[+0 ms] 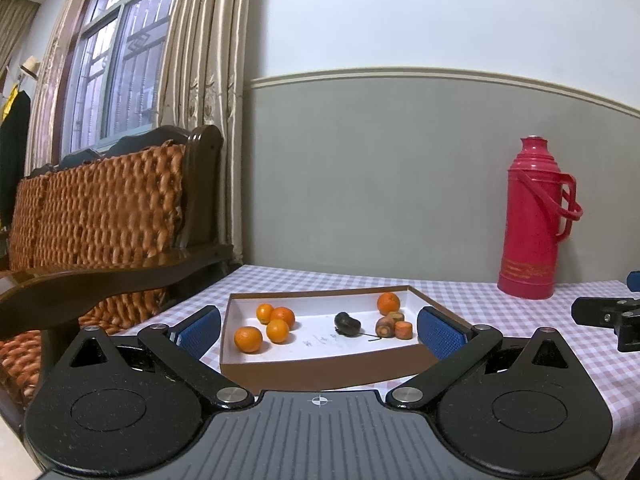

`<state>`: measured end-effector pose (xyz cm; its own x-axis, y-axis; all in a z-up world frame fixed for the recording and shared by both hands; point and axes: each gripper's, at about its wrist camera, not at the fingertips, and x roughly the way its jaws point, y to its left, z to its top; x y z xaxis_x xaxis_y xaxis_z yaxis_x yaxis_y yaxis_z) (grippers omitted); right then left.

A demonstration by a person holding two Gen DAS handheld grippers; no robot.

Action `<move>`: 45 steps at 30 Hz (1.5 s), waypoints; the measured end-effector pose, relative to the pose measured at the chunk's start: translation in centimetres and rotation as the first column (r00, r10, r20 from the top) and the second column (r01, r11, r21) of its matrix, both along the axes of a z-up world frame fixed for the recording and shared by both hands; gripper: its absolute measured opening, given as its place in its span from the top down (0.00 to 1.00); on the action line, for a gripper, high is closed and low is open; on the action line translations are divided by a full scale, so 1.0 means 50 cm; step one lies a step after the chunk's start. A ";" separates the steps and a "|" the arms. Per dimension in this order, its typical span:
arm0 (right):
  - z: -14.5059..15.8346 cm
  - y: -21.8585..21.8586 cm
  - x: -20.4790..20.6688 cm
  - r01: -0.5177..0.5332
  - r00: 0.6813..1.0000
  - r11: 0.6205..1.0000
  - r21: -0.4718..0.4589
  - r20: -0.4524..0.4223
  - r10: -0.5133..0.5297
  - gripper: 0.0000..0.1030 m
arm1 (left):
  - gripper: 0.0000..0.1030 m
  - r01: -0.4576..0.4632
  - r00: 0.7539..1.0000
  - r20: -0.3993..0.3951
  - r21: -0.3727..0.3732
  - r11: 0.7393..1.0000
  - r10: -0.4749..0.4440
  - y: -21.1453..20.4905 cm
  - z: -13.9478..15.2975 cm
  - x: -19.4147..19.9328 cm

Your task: Organize fruits

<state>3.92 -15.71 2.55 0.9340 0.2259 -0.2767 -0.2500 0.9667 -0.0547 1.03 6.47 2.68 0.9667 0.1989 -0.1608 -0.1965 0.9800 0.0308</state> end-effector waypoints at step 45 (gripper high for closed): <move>0.002 -0.004 -0.001 -0.003 1.000 1.000 0.003 0.004 0.003 0.06 | 0.00 0.003 0.999 0.051 -0.002 1.000 -0.003 -0.003 0.001 -0.015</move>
